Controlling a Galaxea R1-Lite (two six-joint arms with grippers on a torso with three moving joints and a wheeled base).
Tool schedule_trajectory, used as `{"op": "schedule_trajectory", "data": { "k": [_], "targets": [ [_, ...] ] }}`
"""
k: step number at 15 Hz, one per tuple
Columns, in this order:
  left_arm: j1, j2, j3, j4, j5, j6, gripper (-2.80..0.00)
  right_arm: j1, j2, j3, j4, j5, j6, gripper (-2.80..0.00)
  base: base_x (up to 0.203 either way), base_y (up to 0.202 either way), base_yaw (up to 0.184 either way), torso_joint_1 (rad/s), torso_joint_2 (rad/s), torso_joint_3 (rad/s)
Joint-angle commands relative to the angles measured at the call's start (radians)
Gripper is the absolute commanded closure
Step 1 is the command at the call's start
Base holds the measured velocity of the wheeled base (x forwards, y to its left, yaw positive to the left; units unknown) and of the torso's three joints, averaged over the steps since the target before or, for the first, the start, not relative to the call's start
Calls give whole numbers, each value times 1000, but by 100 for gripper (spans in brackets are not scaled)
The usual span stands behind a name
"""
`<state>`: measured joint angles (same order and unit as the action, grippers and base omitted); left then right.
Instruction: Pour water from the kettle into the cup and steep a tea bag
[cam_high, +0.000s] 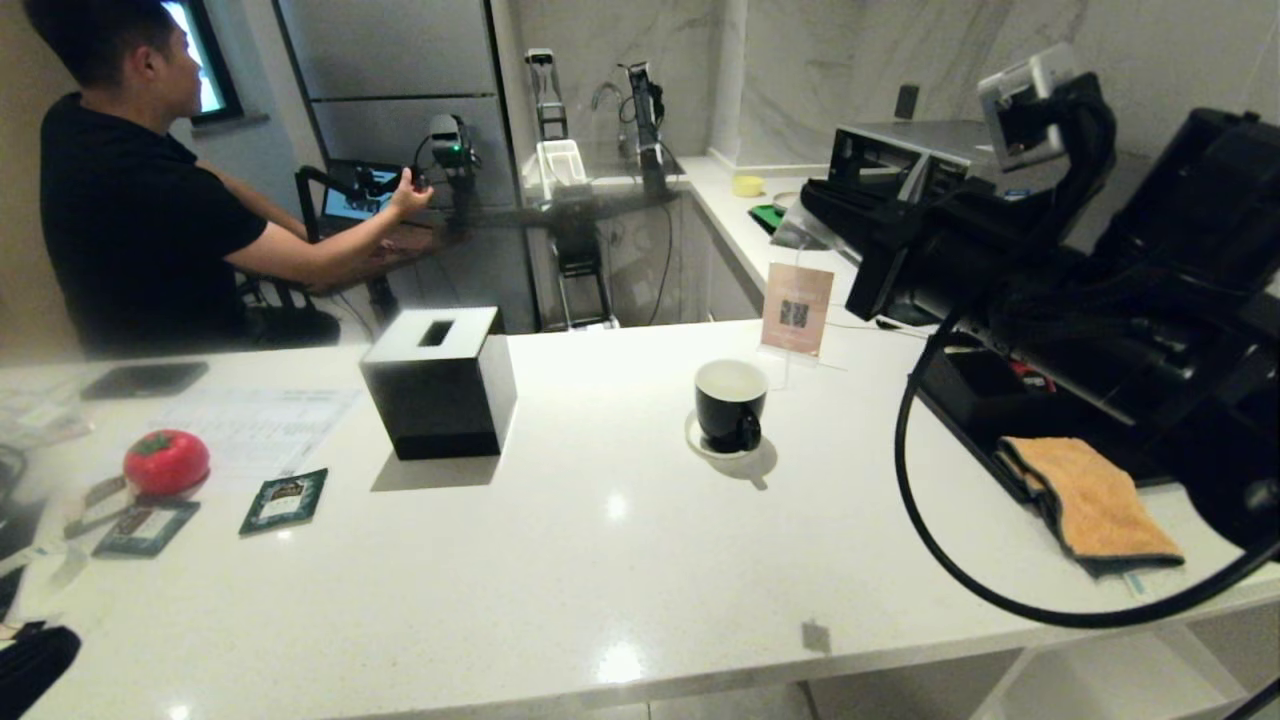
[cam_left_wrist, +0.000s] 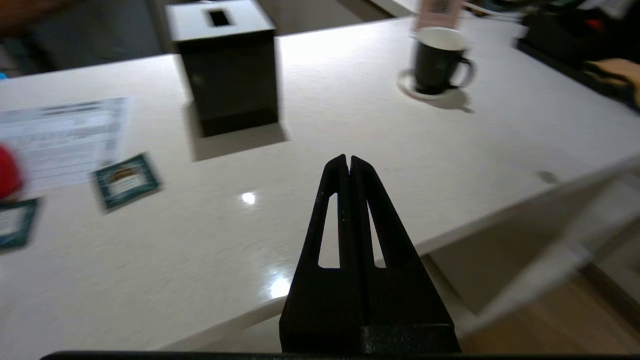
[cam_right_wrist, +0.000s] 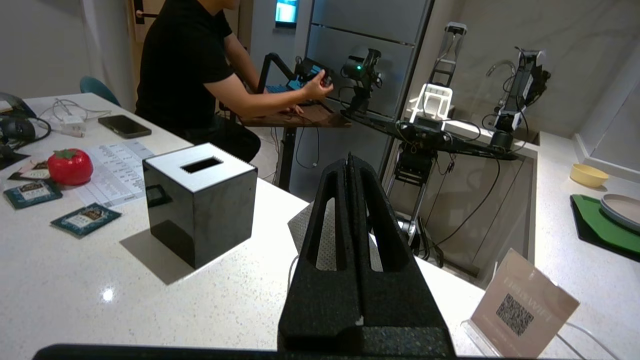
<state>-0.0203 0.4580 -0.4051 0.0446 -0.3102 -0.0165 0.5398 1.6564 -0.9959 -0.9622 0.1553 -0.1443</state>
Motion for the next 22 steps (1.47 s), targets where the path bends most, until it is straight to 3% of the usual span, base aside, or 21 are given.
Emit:
{"op": "schedule_trajectory", "data": {
  "k": [1,3,7,16,22],
  "targets": [
    [-14,183,-49,-27,-54,-4,0,2,18,-47,14,1,-1,0,0,0,0,0,0,0],
    [-46,275,-57,-105,-67,-6,0,3,22,-77,27,2,-1,0,0,0,0,0,0,0],
    [-196,473,-66,-299,-65,-9,0,22,22,-101,48,3,0,0,0,0,0,0,0,0],
    [-413,960,-95,-821,-46,-8,0,29,23,-179,108,3,0,0,0,0,0,0,0,0],
    [-522,1164,-142,-1045,-39,-8,0,38,14,-180,120,3,0,0,0,0,0,0,0,0]
  ]
}}
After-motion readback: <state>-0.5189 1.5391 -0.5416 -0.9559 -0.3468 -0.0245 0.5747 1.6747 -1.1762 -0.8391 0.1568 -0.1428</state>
